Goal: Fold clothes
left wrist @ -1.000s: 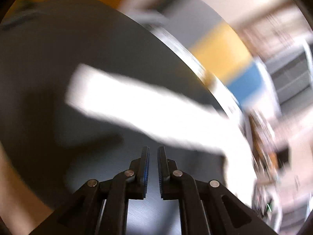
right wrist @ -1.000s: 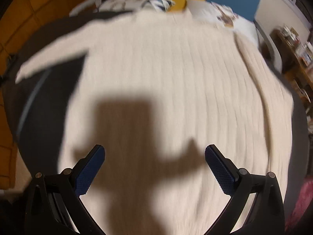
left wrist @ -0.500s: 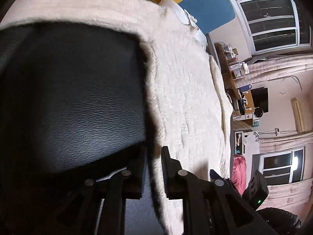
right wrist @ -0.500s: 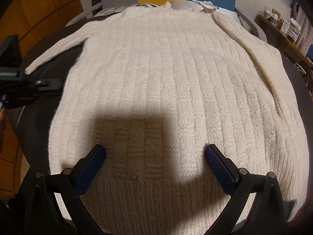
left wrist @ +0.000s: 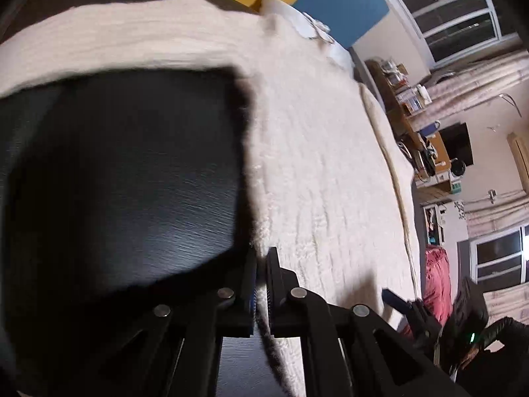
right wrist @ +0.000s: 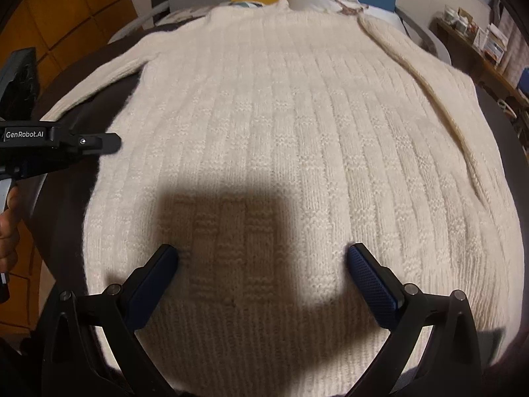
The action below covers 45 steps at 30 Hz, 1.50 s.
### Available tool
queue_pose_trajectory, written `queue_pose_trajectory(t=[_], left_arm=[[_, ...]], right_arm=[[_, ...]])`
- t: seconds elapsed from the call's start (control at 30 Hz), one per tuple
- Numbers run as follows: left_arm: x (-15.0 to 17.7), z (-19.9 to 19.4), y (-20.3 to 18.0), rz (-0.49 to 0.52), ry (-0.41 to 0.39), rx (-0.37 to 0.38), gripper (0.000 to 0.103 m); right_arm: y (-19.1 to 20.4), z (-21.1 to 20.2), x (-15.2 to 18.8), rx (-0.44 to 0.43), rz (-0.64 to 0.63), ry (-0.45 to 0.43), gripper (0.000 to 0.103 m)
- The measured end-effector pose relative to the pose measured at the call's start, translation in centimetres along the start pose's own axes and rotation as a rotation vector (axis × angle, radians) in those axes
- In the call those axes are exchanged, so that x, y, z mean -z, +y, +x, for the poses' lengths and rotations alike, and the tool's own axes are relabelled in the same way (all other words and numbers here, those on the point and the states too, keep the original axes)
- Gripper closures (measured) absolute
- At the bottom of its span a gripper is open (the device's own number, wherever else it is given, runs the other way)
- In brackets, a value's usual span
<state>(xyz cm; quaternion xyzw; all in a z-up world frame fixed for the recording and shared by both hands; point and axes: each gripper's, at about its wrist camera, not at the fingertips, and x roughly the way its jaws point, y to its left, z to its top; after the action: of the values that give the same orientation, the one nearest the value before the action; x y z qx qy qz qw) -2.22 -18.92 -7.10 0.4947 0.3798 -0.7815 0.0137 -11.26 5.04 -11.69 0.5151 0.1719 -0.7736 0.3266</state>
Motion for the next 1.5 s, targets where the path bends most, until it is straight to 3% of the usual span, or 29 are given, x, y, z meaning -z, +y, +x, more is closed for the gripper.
queue_pose_trajectory(t=[0.13, 0.17, 0.33, 0.43, 0.67, 0.7, 0.83, 0.97, 1.07, 1.1, 1.2, 1.27, 1.37, 1.4, 1.43, 1.5], left_arm=[[-0.4, -0.2, 0.6, -0.018, 0.044, 0.023, 0.095], [-0.3, -0.5, 0.9, -0.035, 0.052, 0.029, 0.089], [1.6, -1.0, 1.8, -0.081, 0.092, 0.065, 0.086], [3.1, -0.8, 1.6, -0.086, 0.105, 0.104, 0.085], [4.7, -0.4, 0.7, -0.044, 0.106, 0.141, 0.087], [5.0, -0.3, 0.4, -0.015, 0.104, 0.139, 0.097], [4.8, -1.0, 0.3, 0.077, 0.081, 0.011, 0.098], [2.3, -2.6, 3.6, 0.018, 0.065, -0.002, 0.098], [2.1, -3.0, 4.4, -0.018, 0.096, 0.019, 0.092], [2.4, -3.1, 4.6, -0.036, 0.104, 0.041, 0.087], [3.4, -3.3, 4.9, -0.084, 0.106, 0.084, 0.083], [4.2, -2.9, 4.7, -0.109, 0.119, 0.129, 0.081], [5.3, -2.0, 3.3, -0.075, 0.113, 0.149, 0.082], [5.6, -1.8, 2.8, -0.050, 0.105, 0.146, 0.090], [5.5, -1.8, 2.6, -0.020, 0.095, 0.111, 0.098], [5.2, -2.0, 2.7, 0.000, 0.090, 0.070, 0.098]], right_arm=[[2.5, 0.4, -0.1, 0.011, -0.028, -0.009, 0.000], [2.5, 0.4, -0.2, 0.006, -0.022, -0.008, 0.000], [-0.5, -1.8, 0.4, -0.101, 0.046, -0.010, 0.000], [-2.7, -3.2, 1.7, -0.054, 0.073, -0.034, 0.000], [-2.9, -2.5, 2.5, 0.006, 0.078, -0.010, 0.000], [-2.9, -2.4, 2.7, 0.015, 0.078, -0.007, 0.000], [-2.9, -1.9, 3.1, 0.048, 0.081, 0.008, 0.000], [-1.1, -1.8, 3.3, 0.028, 0.033, 0.013, 0.000], [0.1, -1.5, 3.0, 0.006, -0.010, 0.007, 0.000], [-0.2, -1.7, 2.8, -0.011, 0.002, 0.003, 0.000], [-1.9, -2.9, 2.7, -0.068, 0.067, -0.023, 0.000], [-3.5, -3.9, 3.0, -0.057, 0.103, -0.041, 0.000], [-5.5, -4.6, 3.7, -0.016, 0.151, -0.051, 0.000], [-5.9, -4.5, 3.9, -0.008, 0.168, -0.048, 0.000], [-6.1, -4.1, 3.9, 0.001, 0.173, -0.043, 0.000], [-5.9, -2.9, 3.9, 0.024, 0.168, -0.030, 0.000]])
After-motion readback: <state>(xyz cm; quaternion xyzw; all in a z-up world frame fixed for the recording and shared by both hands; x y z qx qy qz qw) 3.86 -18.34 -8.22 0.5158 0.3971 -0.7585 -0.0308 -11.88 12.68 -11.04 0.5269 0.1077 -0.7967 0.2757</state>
